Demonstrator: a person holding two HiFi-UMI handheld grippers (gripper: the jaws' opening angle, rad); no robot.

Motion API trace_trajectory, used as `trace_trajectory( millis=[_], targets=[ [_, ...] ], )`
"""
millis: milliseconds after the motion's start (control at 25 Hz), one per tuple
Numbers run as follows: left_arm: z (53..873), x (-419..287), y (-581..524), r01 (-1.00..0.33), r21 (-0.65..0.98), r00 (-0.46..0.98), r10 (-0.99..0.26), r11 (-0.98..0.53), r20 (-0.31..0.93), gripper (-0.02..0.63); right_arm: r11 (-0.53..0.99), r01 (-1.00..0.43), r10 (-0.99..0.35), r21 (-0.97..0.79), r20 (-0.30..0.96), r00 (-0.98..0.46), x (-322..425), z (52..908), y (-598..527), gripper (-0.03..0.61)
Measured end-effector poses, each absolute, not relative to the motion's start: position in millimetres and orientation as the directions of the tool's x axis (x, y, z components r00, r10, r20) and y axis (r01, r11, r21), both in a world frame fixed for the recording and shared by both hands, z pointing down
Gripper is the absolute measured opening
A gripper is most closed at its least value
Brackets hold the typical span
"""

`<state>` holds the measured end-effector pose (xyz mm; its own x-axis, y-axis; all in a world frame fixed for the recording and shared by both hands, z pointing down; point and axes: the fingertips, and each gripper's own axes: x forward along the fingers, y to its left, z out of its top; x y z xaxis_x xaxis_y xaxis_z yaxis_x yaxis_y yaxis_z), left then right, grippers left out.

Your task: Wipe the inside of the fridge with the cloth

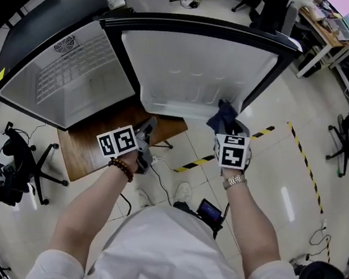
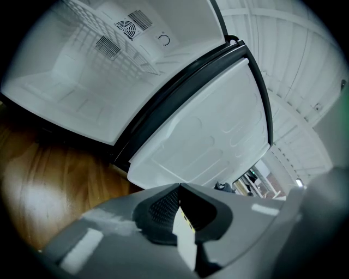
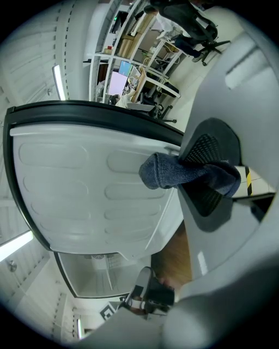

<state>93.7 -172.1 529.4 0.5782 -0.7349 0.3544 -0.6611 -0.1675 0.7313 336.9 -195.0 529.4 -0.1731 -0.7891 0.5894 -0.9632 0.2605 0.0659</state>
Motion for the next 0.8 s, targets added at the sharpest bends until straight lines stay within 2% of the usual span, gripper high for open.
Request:
trace_trajectory(
  millis=[440,800],
  targets=[
    [523,106,-167,-0.680,0.717,0.537,-0.770,-0.155,0.343,0.006,0.335,-0.940,-0.784,0.065,0.572,-0.240,341,524,-189,0.091],
    [511,92,-160,-0.769,0.620,0.443,-0.828,-0.154,0.343,0.005,0.474,-0.878,-0.759,0.068,0.537,-0.368,316,509,-177,0.092]
  ],
)
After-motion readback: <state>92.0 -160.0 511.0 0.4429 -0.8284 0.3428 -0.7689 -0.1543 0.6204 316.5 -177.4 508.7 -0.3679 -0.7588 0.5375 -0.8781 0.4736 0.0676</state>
